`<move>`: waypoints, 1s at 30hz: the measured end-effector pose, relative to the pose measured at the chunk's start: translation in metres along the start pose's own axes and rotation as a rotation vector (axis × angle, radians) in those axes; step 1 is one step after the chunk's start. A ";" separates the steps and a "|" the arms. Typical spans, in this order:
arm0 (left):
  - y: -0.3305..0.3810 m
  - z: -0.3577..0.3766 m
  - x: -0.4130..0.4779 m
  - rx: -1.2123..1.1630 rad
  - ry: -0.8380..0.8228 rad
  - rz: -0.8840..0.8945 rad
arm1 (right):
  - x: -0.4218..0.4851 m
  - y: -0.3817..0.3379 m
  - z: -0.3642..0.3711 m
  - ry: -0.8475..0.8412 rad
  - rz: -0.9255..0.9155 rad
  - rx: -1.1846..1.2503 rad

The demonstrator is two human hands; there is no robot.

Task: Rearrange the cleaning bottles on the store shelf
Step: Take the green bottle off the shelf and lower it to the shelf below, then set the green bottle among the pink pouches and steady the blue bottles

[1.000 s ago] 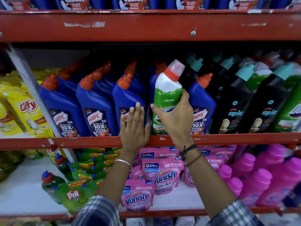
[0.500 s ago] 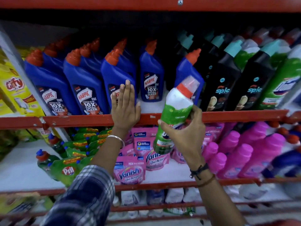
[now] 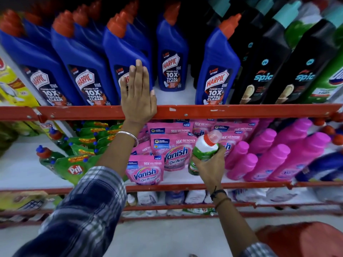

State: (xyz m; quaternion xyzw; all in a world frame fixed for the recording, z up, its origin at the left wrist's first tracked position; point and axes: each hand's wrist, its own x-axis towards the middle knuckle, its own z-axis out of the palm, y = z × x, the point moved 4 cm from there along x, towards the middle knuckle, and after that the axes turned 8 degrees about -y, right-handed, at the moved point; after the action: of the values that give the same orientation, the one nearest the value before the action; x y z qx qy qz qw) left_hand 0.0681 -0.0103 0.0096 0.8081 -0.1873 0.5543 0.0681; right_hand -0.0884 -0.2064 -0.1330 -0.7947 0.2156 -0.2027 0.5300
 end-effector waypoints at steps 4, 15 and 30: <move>0.000 0.000 0.001 0.024 -0.006 -0.007 | 0.005 0.020 0.008 -0.025 0.054 -0.001; 0.000 0.000 0.000 0.023 -0.014 -0.028 | 0.001 0.039 0.014 -0.039 0.066 -0.089; 0.001 -0.001 0.000 -0.012 -0.009 0.031 | 0.050 -0.136 -0.040 0.331 -0.461 0.060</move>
State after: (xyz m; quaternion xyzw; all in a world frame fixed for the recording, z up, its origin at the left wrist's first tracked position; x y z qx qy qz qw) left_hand 0.0668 -0.0104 0.0095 0.8071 -0.2033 0.5506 0.0633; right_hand -0.0516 -0.2173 0.0120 -0.7627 0.1070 -0.4511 0.4510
